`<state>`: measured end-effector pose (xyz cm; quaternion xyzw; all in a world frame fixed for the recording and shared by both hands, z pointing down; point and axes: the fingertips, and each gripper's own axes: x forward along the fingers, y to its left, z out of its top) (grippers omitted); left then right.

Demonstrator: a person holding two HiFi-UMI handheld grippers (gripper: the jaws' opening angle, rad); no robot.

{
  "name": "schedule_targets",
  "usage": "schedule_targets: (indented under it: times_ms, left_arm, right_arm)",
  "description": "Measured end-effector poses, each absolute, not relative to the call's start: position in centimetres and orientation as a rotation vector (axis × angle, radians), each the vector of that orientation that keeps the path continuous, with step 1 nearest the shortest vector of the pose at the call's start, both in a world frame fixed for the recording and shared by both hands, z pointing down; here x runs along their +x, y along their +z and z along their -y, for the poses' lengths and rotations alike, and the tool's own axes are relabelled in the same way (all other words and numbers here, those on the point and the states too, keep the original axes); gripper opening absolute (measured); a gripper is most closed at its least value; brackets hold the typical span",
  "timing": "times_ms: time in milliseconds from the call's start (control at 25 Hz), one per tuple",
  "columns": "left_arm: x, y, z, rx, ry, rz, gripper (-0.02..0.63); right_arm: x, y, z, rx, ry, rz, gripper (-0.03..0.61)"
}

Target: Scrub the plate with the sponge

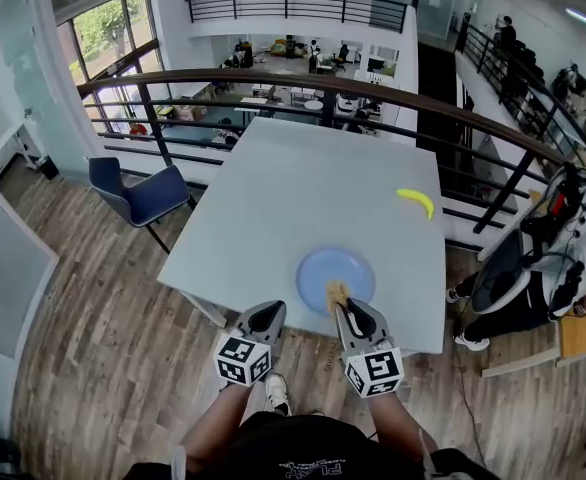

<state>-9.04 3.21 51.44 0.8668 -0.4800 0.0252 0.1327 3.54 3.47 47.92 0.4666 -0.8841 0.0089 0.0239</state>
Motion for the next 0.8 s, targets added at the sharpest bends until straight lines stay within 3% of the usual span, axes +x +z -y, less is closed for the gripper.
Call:
schedule_targets:
  times_ms: [800]
  left_arm:
    - [-11.9,51.4,6.6,2.591,0.107,1.212,0.014]
  right_arm:
    - [0.1,48.2,5.1,1.587,0.106,2.656,0.067]
